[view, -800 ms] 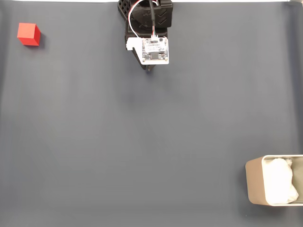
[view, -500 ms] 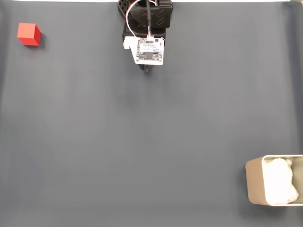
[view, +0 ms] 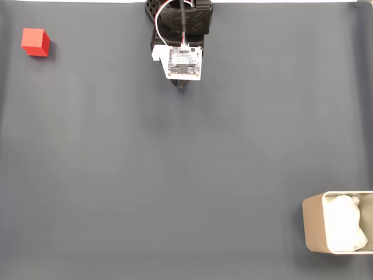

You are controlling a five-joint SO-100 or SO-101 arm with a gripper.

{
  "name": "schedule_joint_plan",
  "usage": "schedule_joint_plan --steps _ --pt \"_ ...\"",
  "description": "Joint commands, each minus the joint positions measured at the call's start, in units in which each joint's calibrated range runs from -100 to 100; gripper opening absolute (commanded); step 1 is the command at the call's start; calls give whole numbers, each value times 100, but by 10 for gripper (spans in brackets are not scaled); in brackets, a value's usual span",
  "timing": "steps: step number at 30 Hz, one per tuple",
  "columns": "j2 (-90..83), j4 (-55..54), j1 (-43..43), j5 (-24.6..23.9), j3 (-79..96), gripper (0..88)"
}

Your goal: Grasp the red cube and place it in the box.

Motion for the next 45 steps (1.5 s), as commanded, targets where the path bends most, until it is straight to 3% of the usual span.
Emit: schedule_joint_plan --steps 1,23,39,45 --pt "0 87 42 -24 63 0" --pt "0 -151 20 15 63 0" --pt "9 -2790 49 59 -92 0" --pt "338 -3184 20 93 -630 1"
